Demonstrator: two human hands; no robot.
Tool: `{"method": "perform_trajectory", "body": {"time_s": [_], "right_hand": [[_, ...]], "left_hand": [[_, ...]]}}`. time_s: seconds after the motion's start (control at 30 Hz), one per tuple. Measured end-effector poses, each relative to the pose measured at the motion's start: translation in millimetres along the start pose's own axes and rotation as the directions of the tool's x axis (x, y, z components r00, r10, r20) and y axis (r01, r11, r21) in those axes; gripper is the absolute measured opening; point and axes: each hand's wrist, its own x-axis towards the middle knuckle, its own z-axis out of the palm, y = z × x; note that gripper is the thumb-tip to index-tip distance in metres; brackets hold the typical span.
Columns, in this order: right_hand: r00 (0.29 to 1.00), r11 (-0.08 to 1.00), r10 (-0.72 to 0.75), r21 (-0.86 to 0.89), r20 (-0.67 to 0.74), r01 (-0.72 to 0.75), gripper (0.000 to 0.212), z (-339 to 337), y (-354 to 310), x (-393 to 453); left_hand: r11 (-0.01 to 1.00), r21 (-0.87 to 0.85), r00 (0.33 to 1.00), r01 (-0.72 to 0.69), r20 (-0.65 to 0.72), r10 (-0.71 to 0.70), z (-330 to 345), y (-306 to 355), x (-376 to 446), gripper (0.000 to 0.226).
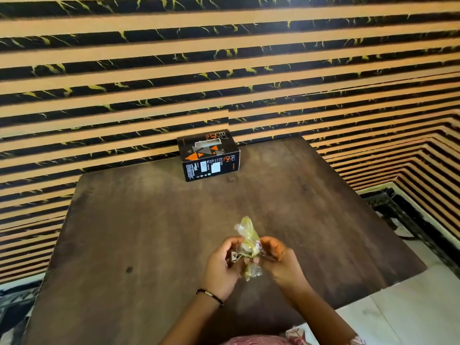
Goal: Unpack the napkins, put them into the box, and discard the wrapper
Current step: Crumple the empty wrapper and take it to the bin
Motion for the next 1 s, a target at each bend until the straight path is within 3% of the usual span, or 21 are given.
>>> {"method": "perform_trajectory", "body": {"time_s": [0.07, 0.13, 0.2, 0.27, 0.4, 0.53, 0.7, 0.77, 0.83, 0.93, 1.0], "right_hand": [[0.994, 0.995, 0.097, 0.007, -0.043, -0.097, 0.042, -10.6, -4.6, -3.4], [0.958, 0.937, 0.277, 0.198, 0.074, -0.287, 0.041, -23.9, -10.5, -9.5], [0.919, 0.843, 0.337, 0.369, 0.204, -0.391, 0.036, -34.6, -16.2, -17.0], [0.938, 0.829, 0.295, 0.440, 0.183, -0.346, 0.034, -44.5, -14.6, -21.2], [0.985, 0.923, 0.174, 0.352, -0.023, -0.155, 0.027, -74.4, -8.9, -27.1], [0.992, 0.949, 0.081, 0.312, -0.100, -0.046, 0.032, -121.6, -5.2, -44.3], [0.968, 0.911, 0.130, 0.412, -0.215, -0.031, 0.030, -196.6, 10.2, -69.4], [0.929, 0.962, 0.107, 0.274, -0.355, -0.005, 0.037, -225.5, 19.6, -78.9], [0.893, 0.998, -0.053, -0.010, -0.447, 0.054, 0.054, -251.0, 21.4, -87.0], [0.909, 0.896, -0.324, -0.394, -0.263, 0.205, 0.071, -309.6, 25.9, -110.1], [0.940, 0.811, -0.313, -0.554, -0.136, 0.190, 0.077, -335.8, 30.0, -122.3]], "left_hand": [[0.986, -0.136, 0.996, 0.094, 0.004, -0.094, 3.1, 5.9, 4.8, 0.036], [0.963, -0.221, 0.984, 0.154, 0.117, -0.131, 7.9, 14.8, 9.1, 0.026], [0.937, -0.283, 0.969, 0.205, 0.192, -0.153, 15.0, 23.1, 11.9, 0.021], [0.912, -0.339, 0.964, 0.230, 0.205, -0.166, 26.5, 31.1, 12.8, 0.020], [0.904, -0.345, 0.959, 0.251, 0.215, -0.184, 62.4, 43.9, 9.6, 0.029], [0.885, -0.351, 0.932, 0.305, 0.302, -0.201, 112.3, 56.6, 6.3, 0.038], [0.942, -0.273, 0.937, 0.193, 0.337, -0.094, 193.9, 87.5, -3.4, 0.035], [0.958, -0.247, 0.955, 0.144, 0.287, -0.070, 227.8, 95.9, -4.1, 0.031], [0.964, -0.237, 0.973, 0.119, 0.221, -0.066, 251.8, 99.8, -1.6, 0.032], [0.970, -0.204, 0.970, 0.135, 0.228, -0.087, 309.1, 112.5, -10.8, 0.039], [0.971, -0.183, 0.958, 0.155, 0.267, -0.103, 342.1, 121.1, -19.4, 0.041]]}}
